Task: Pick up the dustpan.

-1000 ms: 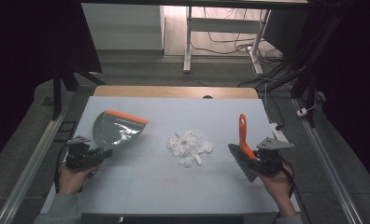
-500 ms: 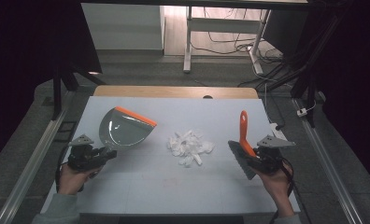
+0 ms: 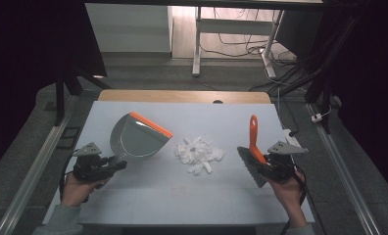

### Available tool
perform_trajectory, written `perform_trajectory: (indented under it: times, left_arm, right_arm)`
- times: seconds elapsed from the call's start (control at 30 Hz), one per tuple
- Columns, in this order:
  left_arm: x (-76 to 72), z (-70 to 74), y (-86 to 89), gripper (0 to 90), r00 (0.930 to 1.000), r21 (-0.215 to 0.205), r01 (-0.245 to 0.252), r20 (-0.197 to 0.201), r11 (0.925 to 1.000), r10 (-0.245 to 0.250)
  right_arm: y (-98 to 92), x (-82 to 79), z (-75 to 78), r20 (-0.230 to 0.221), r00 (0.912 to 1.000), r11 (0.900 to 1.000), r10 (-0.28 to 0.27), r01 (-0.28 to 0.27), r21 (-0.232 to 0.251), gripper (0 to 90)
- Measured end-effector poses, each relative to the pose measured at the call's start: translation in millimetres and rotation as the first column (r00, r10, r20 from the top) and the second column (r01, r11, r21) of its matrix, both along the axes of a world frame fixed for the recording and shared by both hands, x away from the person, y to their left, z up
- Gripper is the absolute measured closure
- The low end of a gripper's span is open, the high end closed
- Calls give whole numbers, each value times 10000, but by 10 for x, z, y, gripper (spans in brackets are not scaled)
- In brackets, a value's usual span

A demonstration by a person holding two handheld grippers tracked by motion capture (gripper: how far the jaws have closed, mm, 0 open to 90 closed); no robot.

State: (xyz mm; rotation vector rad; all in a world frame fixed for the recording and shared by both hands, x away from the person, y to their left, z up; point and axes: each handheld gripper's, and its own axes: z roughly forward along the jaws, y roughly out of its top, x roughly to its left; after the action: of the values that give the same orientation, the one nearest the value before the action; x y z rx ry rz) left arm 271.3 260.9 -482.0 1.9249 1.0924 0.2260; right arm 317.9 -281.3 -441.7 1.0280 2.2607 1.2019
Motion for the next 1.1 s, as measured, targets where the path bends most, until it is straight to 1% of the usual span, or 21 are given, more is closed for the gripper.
perform_trajectory:
  times: [0.2, 0.4, 0.5, 0.67, 0.9, 1.0, 1.1]
  left_arm:
    - [-17, 16, -51, 613, 9991, 88, 419, 48, 9991, -420]
    - [-34, 22, -119, 613, 9954, 220, 951, 35, 9952, -952]
    - [-40, 20, -149, 613, 9922, 287, 1247, 32, 9918, -1248]
    - [-52, 11, -196, 613, 9848, 400, 1736, -6, 9840, -1737]
    - [-77, 4, -266, 613, 9775, 572, 2110, -141, 9758, -2105]
    - [-89, -1, -297, 613, 9724, 579, 2332, -194, 9707, -2325]
    - [-98, -4, -318, 613, 9655, 639, 2603, -262, 9634, -2591]
  right_arm:
    - [3, 1, 1, -3, 10000, 10000, 2, -2, 30, 704]
    - [17, 0, -2, -5, 10000, 10000, 35, -35, -4, 704]
    - [18, 1, -4, -9, 10000, 10000, 36, -36, -1, 704]
    - [22, 3, -11, -31, 10000, 10000, 38, -38, -12, 704]
    - [27, 3, -14, -47, 10000, 10000, 42, -42, -13, 704]
    - [27, 3, -14, -38, 10000, 10000, 45, -45, -11, 704]
    - [26, 4, -17, -38, 10000, 10000, 32, -32, 3, 704]
